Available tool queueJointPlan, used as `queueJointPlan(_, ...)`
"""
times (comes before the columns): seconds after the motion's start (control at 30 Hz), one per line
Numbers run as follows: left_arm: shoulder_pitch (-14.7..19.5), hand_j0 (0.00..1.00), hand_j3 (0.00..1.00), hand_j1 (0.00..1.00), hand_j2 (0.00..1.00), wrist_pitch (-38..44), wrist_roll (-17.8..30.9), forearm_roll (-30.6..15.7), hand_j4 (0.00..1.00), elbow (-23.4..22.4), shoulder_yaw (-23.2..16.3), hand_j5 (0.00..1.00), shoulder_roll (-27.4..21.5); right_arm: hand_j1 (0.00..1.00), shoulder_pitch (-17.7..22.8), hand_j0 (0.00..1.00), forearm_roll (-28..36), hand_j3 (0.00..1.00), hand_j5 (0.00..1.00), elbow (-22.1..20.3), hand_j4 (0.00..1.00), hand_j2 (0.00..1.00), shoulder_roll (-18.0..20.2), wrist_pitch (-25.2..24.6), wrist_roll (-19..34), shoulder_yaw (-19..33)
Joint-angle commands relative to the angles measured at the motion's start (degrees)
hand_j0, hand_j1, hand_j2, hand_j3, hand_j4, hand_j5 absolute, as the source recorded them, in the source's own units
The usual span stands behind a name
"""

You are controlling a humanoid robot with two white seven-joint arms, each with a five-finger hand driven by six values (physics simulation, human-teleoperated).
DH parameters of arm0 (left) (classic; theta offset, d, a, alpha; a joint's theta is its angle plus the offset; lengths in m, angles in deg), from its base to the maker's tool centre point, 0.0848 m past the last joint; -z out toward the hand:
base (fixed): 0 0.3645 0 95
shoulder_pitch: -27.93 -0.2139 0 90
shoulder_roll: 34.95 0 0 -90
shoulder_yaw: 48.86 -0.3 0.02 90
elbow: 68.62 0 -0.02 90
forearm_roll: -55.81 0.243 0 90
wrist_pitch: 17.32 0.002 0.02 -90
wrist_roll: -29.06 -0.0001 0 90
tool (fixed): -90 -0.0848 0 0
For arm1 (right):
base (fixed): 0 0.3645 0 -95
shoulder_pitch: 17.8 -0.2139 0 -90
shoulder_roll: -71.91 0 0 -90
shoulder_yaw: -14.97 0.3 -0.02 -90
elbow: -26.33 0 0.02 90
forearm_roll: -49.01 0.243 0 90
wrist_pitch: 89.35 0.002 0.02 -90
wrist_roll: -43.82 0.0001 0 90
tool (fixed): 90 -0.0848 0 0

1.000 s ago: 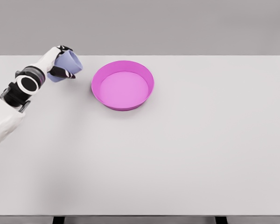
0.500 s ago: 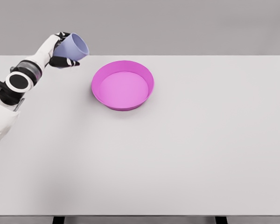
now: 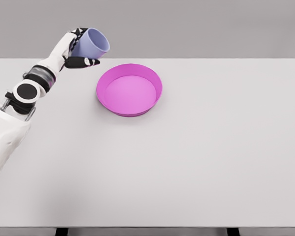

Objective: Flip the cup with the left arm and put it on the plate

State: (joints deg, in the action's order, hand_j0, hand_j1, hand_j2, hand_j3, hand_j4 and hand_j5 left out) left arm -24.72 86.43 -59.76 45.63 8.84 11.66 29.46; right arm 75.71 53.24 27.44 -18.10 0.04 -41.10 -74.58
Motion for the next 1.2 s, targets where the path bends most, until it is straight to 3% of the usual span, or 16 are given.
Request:
queueJointPlan(0.0,0.00,0.75,0.75,0.75,0.75,-1.97,-0.03,-0.98,0.75,0.06,1.10,0.75,0.54,1.00,0.00,1.00,-0.01,1.00,1.00,0.03,1.00,1.00,0.00,0.00,0.01,-0.01)
queueJointPlan(0.13,-0.44,0.75,0.75,0.75,0.75,-3.55,-0.03,-2.83,0.75,-0.03,1.19,0.75,1.77,1.00,0.00,1.00,-0.01,1.00,1.00,0.03,1.00,1.00,0.00,0.00,0.01,-0.01)
queueJointPlan(0.3,-0.70,0.76,0.76,0.76,0.76,-6.01,-0.03,-8.45,0.76,0.41,1.27,0.76,2.74,1.00,0.00,1.00,-0.01,1.00,1.00,-0.06,1.00,1.00,0.00,0.00,0.01,-0.01)
queueJointPlan(0.5,-2.90,0.77,0.77,0.77,0.77,-7.34,-0.03,-12.49,0.77,2.25,2.07,0.77,2.74,1.00,0.00,1.00,-0.01,1.00,1.00,0.03,1.00,1.00,0.00,0.00,0.01,-0.01)
queueJointPlan(1.17,-7.29,0.78,0.78,0.78,0.78,-11.11,0.06,-17.68,0.78,3.84,3.47,0.78,6.96,1.00,0.00,1.00,-0.01,1.00,1.00,0.03,1.00,1.00,0.00,0.00,0.01,-0.01)
